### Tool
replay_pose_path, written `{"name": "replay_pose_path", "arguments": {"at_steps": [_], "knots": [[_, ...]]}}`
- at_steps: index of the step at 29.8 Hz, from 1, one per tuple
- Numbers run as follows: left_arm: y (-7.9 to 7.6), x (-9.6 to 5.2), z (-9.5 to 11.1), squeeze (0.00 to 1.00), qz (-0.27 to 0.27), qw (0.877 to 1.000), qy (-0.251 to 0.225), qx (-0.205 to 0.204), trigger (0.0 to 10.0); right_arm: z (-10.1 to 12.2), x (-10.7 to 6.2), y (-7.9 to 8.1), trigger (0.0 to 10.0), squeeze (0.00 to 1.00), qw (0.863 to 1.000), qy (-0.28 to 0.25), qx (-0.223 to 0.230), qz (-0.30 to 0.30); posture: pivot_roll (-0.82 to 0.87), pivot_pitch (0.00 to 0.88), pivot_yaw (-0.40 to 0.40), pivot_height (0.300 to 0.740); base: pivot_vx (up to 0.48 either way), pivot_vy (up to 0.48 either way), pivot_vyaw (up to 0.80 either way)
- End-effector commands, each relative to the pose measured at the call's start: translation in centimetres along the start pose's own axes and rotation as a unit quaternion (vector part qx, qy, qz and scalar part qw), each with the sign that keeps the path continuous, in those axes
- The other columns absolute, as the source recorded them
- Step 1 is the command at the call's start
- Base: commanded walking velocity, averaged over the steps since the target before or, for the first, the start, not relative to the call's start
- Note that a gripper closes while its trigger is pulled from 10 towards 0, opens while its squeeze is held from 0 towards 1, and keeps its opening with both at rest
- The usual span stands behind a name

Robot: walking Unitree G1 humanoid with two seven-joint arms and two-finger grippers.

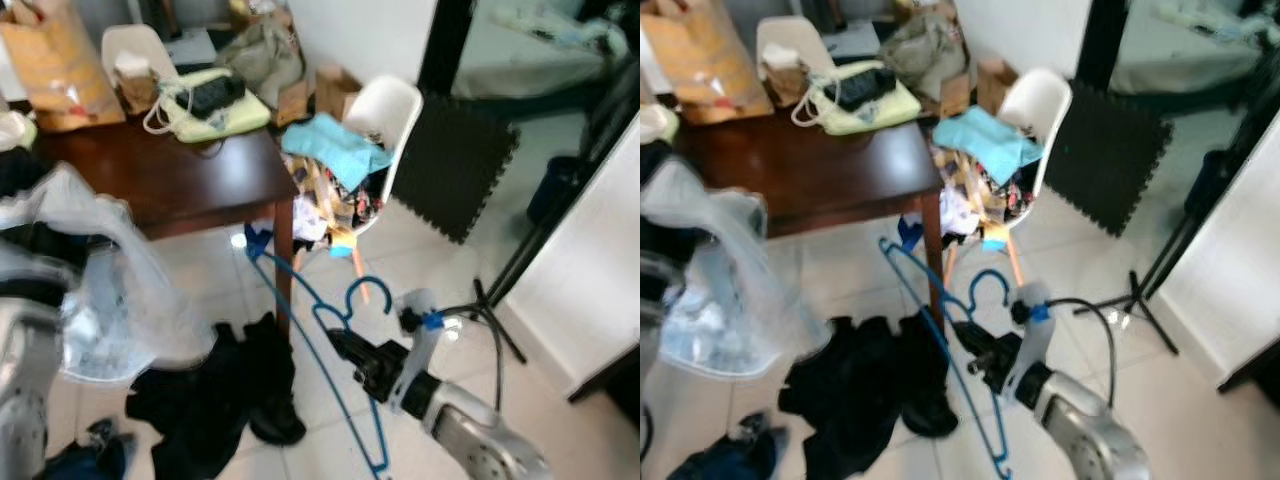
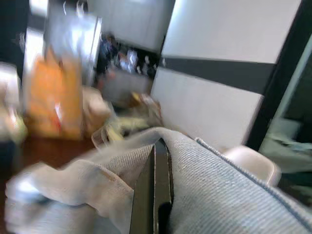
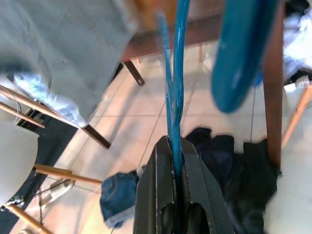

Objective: Hang hanger

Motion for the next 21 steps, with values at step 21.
{"name": "replay_pose_path", "arguments": {"at_steps": [21], "knots": [[0.2,5.2,10.4,0.0,0.003,0.984,-0.125,0.124,10.0,-0.4,0.2,0.7,10.0,0.0,1.0,0.0,0.012,0.009,-0.03,0.084,-0.011,0.74,0.48,0.0,0.0]]}}
Point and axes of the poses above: a point about 5 cm out from each wrist's last joint towards the gripper, its own x axis pointing out of the wrist towards the gripper, its own z axis along the axis of the wrist's last joint, y = z × x, the point moved 6 cm from there along x, pointing out of the wrist towards the gripper, and after that the axes turned 13 degrees about -x, right-handed, at the moved point
